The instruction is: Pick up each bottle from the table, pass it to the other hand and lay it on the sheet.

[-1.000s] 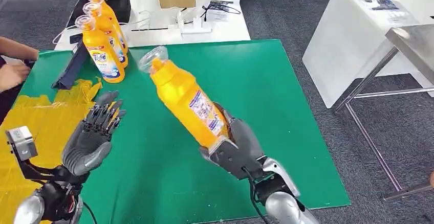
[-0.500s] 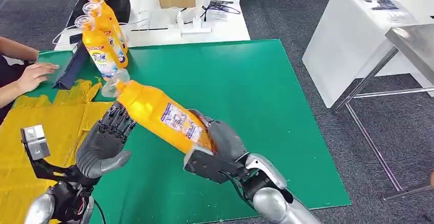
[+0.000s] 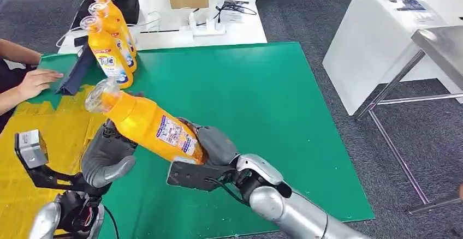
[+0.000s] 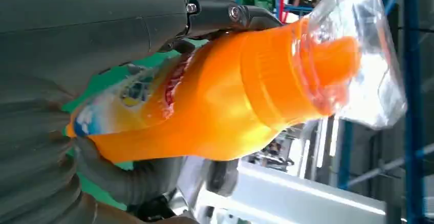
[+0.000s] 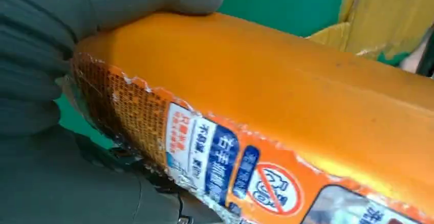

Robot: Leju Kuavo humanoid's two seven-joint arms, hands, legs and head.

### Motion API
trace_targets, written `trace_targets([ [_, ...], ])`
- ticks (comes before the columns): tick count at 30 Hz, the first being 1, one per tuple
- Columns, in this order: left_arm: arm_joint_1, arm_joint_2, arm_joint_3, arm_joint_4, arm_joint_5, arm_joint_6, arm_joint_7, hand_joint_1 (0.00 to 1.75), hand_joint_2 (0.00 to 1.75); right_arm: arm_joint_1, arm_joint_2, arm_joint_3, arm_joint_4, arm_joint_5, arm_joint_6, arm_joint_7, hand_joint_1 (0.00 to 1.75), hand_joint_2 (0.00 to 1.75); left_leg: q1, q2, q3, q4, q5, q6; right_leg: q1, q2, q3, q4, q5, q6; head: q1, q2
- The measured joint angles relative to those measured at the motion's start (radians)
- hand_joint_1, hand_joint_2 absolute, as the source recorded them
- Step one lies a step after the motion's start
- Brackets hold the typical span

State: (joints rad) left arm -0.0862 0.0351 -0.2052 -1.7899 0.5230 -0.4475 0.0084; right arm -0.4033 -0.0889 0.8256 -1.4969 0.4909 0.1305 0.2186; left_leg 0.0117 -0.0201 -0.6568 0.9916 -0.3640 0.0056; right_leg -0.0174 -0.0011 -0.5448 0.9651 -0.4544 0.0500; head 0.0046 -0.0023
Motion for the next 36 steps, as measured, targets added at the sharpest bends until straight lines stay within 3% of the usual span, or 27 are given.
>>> trace_targets([
  [12, -0.024, 0.000, -0.008, 0.023, -0.018, 0.007, 0.012, 0.00, 1.75, -0.113, 0.035, 0.150, 0.080, -0.113, 0.016, 0.024, 1.75, 1.75, 0.000, 0.000, 0.000, 0.000, 0.000, 0.000, 0.000, 0.000, 0.000, 0.000, 0.000, 0.000, 0.000, 0.000],
  [13, -0.024, 0.000, -0.008, 0.023, -0.026, 0.008, 0.010, 1.75, 1.75, -0.118, 0.035, 0.155, 0.084, -0.119, 0.015, 0.026, 1.75, 1.75, 0.000, 0.000, 0.000, 0.000, 0.000, 0.000, 0.000, 0.000, 0.000, 0.000, 0.000, 0.000, 0.000, 0.000],
  [32, -0.025, 0.008, -0.009, 0.025, -0.091, -0.011, -0.032, 1.75, 1.75, -0.144, 0.035, 0.193, 0.109, -0.135, -0.005, 0.035, 1.75, 1.75, 0.000, 0.000, 0.000, 0.000, 0.000, 0.000, 0.000, 0.000, -0.001, 0.000, 0.000, 0.000, 0.000, 0.000],
  [36, -0.025, 0.009, -0.009, 0.025, -0.108, -0.014, -0.042, 1.75, 1.75, -0.136, 0.025, 0.193, 0.109, -0.122, -0.020, 0.030, 1.75, 1.75, 0.000, 0.000, 0.000, 0.000, 0.000, 0.000, 0.000, 0.000, -0.010, 0.000, 0.000, 0.000, 0.000, 0.000],
])
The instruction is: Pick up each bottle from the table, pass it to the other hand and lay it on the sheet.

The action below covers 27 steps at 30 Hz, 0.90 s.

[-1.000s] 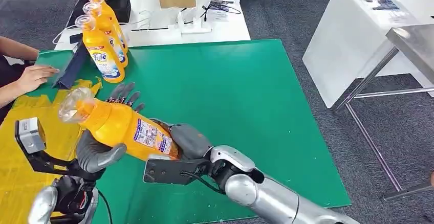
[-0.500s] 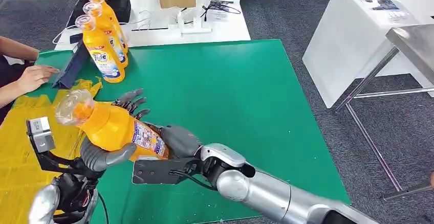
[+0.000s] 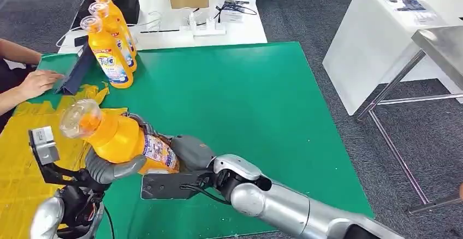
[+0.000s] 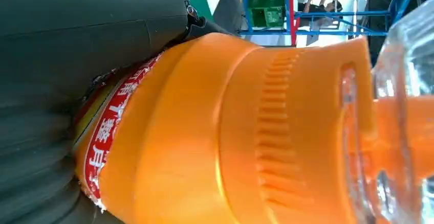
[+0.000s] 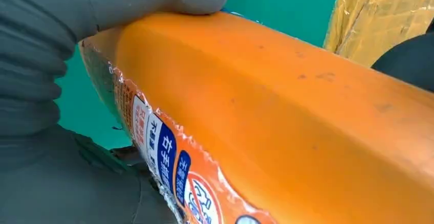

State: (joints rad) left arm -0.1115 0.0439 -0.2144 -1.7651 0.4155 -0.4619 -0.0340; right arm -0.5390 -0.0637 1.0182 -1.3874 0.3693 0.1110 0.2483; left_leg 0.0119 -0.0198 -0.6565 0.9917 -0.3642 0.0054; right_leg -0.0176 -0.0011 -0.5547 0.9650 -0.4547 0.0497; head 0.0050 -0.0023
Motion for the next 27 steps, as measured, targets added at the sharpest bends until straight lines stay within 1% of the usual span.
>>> trace_targets([
  [3, 0.001, 0.002, 0.000, 0.000, -0.002, -0.007, -0.001, 1.75, 1.75, 0.008, -0.004, -0.002, 0.000, 0.008, -0.006, -0.010, 1.75, 1.75, 0.000, 0.000, 0.000, 0.000, 0.000, 0.000, 0.000, 0.000, -0.001, 0.000, 0.000, 0.000, 0.000, 0.000],
  [4, 0.001, 0.002, 0.000, 0.000, -0.002, -0.007, -0.001, 1.75, 1.75, 0.010, -0.005, -0.002, 0.000, 0.009, -0.006, -0.010, 0.14, 1.75, 0.000, 0.000, 0.000, 0.000, 0.000, 0.000, 0.000, 0.000, -0.001, 0.000, 0.000, 0.000, 0.000, 0.000],
  [5, 0.002, 0.002, 0.000, 0.000, -0.003, -0.006, -0.001, 1.75, 1.75, 0.011, -0.005, -0.002, 0.000, 0.012, -0.007, -0.011, 0.00, 1.75, 0.000, 0.001, 0.000, 0.000, 0.000, 0.000, 0.000, 0.000, -0.001, 0.000, 0.000, 0.000, 0.000, 0.000],
  [7, 0.002, 0.002, 0.000, 0.000, -0.022, -0.002, -0.006, 1.75, 1.75, 0.022, -0.008, -0.012, -0.002, 0.032, -0.022, -0.012, 0.00, 1.75, 0.000, 0.000, 0.000, 0.000, 0.000, 0.000, 0.000, 0.000, -0.001, 0.000, 0.000, 0.000, 0.000, 0.000],
  [8, 0.002, 0.002, -0.001, 0.000, -0.034, 0.002, -0.010, 1.75, 1.75, 0.037, -0.013, -0.021, -0.005, 0.052, -0.038, -0.012, 0.00, 0.00, 0.000, 0.000, 0.000, 0.000, 0.000, 0.000, 0.000, 0.000, -0.001, 0.000, 0.000, 0.000, 0.000, 0.000],
  [9, 0.005, 0.002, -0.003, 0.000, -0.045, 0.005, -0.014, 1.75, 1.75, 0.059, -0.019, -0.031, -0.014, 0.078, -0.057, -0.013, 0.00, 0.00, 0.000, -0.001, -0.001, 0.000, 0.000, 0.000, 0.000, 0.000, 0.000, 0.000, 0.000, 0.000, 0.000, 0.000],
  [10, 0.009, 0.003, -0.003, 0.000, -0.057, 0.010, -0.018, 1.75, 1.75, 0.081, -0.023, -0.044, -0.026, 0.103, -0.073, -0.018, 0.00, 0.00, 0.000, -0.001, -0.001, 0.000, 0.000, 0.000, 0.000, 0.000, 0.008, 0.000, 0.000, 0.000, 0.000, 0.000],
  [13, 0.023, 0.021, 0.014, -0.007, -0.180, 0.047, -0.048, 1.75, 1.75, 0.189, -0.059, -0.124, -0.093, 0.206, -0.101, -0.040, 0.00, 0.00, 0.000, -0.003, -0.002, 0.000, 0.000, 0.000, 0.000, -0.001, 0.010, 0.000, 0.000, 0.000, 0.000, 0.000],
  [15, 0.041, 0.055, 0.042, -0.014, -0.364, 0.100, -0.079, 1.75, 1.75, 0.281, -0.082, -0.213, -0.171, 0.292, -0.105, -0.056, 0.00, 0.00, 0.000, -0.002, -0.002, 0.000, 0.000, 0.000, 0.000, -0.001, 0.009, 0.000, 0.000, 0.000, 0.000, 0.000],
  [18, 0.076, 0.104, 0.093, -0.020, -0.739, 0.237, -0.150, 1.75, 1.75, 0.426, -0.092, -0.339, -0.318, 0.362, -0.110, -0.074, 0.00, 0.00, 0.000, -0.002, -0.002, 0.000, -0.001, 0.000, 0.000, -0.001, 0.009, 0.000, -0.001, 0.000, -0.001, 0.000],
  [20, 0.103, 0.126, 0.136, -0.020, -0.895, 0.296, -0.195, 1.75, 1.75, 0.499, -0.104, -0.434, -0.422, 0.378, -0.106, -0.084, 0.00, 0.00, 0.000, -0.001, -0.002, 0.000, -0.001, -0.001, 0.001, -0.001, 0.008, 0.000, -0.001, -0.001, 0.000, 0.000],
  [22, 0.118, 0.150, 0.164, -0.020, -1.035, 0.368, -0.205, 1.75, 1.75, 0.546, -0.110, -0.499, -0.491, 0.383, -0.103, -0.095, 0.00, 0.00, 0.000, -0.001, -0.002, 0.000, -0.002, -0.001, 0.001, -0.001, -0.002, 0.000, -0.002, -0.001, 0.000, 0.000],
  [23, 0.124, 0.156, 0.170, -0.020, -1.124, 0.410, -0.204, 1.75, 1.75, 0.565, -0.114, -0.522, -0.516, 0.381, -0.106, -0.103, 0.00, 0.00, 0.000, -0.001, -0.002, -0.001, -0.003, -0.003, 0.001, -0.001, -0.002, 0.000, -0.003, -0.001, 0.000, 0.000],
  [25, 0.137, 0.189, 0.182, -0.011, -1.334, 0.487, -0.187, 1.75, 1.75, 0.603, -0.124, -0.579, -0.572, 0.350, -0.108, -0.126, 0.00, 0.00, 0.000, -0.001, -0.002, -0.001, -0.003, -0.003, 0.000, -0.001, -0.002, 0.000, -0.003, 0.000, 0.000, 0.000],
  [27, 0.149, 0.239, 0.188, 0.024, -1.534, 0.543, -0.160, 1.75, 1.75, 0.627, -0.131, -0.651, -0.622, 0.301, -0.102, -0.147, 0.00, 0.00, 0.000, -0.001, -0.002, -0.001, -0.003, -0.003, 0.000, -0.001, -0.002, 0.000, -0.003, 0.000, 0.000, 0.000],
])
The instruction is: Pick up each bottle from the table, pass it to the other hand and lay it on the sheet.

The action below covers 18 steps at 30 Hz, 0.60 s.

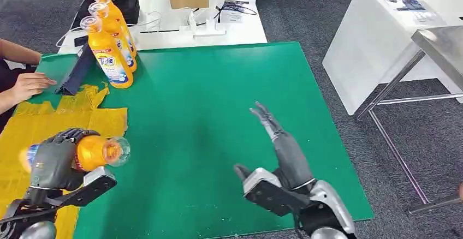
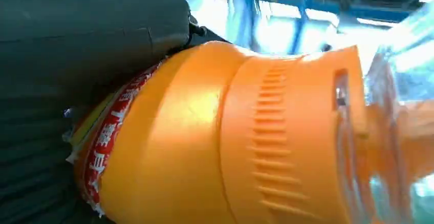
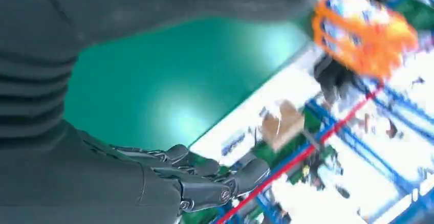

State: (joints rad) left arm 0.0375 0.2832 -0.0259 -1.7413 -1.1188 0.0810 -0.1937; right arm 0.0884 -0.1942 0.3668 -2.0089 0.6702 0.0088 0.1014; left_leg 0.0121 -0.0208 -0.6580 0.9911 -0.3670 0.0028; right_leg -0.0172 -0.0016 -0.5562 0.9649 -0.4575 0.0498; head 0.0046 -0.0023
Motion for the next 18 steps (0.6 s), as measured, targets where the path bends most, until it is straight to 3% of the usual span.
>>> trace_targets([
  [8, 0.006, 0.135, -0.010, 0.162, -0.116, -0.013, 0.003, 1.75, 1.75, 0.020, -0.014, -0.125, -0.091, -0.063, 0.031, -0.023, 0.00, 0.00, 0.000, 0.000, 0.000, 0.000, 0.001, 0.000, 0.000, 0.000, 0.000, 0.000, 0.000, 0.000, 0.000, 0.000],
  [18, -0.005, 0.182, -0.035, 0.236, -0.105, -0.040, 0.000, 1.75, 1.75, 0.020, -0.023, -0.132, -0.099, -0.063, 0.042, -0.024, 0.00, 0.00, 0.000, 0.000, 0.000, 0.000, 0.001, 0.000, 0.000, 0.000, 0.000, 0.000, 0.000, 0.000, 0.000, 0.000],
])
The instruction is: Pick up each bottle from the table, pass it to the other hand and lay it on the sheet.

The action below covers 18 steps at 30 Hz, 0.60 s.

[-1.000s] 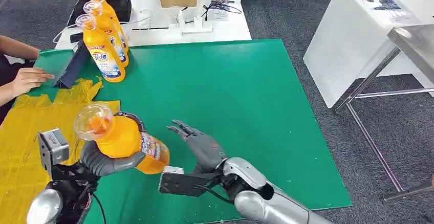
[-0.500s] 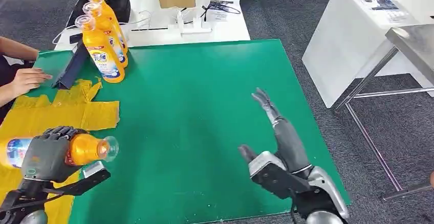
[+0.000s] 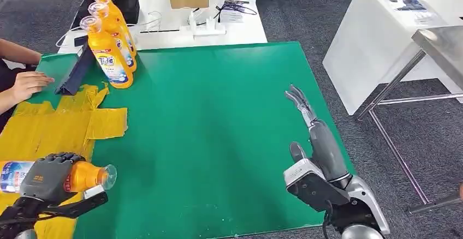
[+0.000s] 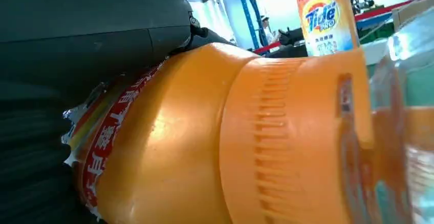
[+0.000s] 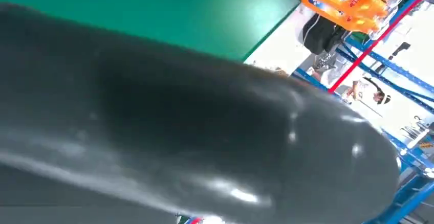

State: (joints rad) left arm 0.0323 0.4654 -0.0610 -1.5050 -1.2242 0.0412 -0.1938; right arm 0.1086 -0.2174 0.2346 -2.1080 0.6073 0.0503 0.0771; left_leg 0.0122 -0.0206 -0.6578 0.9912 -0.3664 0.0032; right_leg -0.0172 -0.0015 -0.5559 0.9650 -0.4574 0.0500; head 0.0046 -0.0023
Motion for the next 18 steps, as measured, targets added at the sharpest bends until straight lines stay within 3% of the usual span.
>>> trace_targets([
  [9, -0.021, 0.006, -0.026, 0.055, 0.058, -0.061, -0.034, 1.75, 1.75, -0.014, -0.003, 0.003, 0.000, 0.000, 0.010, 0.006, 0.00, 0.00, 0.000, 0.000, 0.000, 0.000, 0.000, 0.000, 0.000, 0.000, 0.000, 0.000, 0.000, 0.000, 0.000, 0.000],
  [10, -0.022, 0.009, -0.029, 0.063, 0.076, -0.071, -0.046, 0.00, 1.75, -0.018, -0.004, 0.006, 0.000, 0.000, 0.011, 0.008, 0.00, 0.00, 0.000, 0.000, 0.000, 0.000, 0.000, 0.000, 0.000, 0.000, 0.000, 0.000, 0.000, 0.000, 0.000, 0.000],
  [11, -0.023, 0.011, -0.034, 0.069, 0.086, -0.078, -0.055, 0.00, 0.00, -0.021, -0.006, 0.008, 0.001, 0.000, 0.013, 0.010, 0.00, 0.00, 0.000, 0.000, 0.000, 0.000, 0.000, 0.000, 0.000, 0.000, 0.000, 0.000, 0.000, 0.000, 0.000, 0.000],
  [18, -0.037, 0.041, -0.077, 0.107, 0.111, -0.112, -0.070, 0.00, 0.00, -0.046, -0.013, 0.022, 0.010, -0.006, 0.021, 0.016, 0.00, 0.00, 0.000, 0.000, 0.000, 0.000, 0.000, 0.000, 0.000, 0.000, 0.000, 0.000, 0.000, 0.000, 0.000, 0.000],
])
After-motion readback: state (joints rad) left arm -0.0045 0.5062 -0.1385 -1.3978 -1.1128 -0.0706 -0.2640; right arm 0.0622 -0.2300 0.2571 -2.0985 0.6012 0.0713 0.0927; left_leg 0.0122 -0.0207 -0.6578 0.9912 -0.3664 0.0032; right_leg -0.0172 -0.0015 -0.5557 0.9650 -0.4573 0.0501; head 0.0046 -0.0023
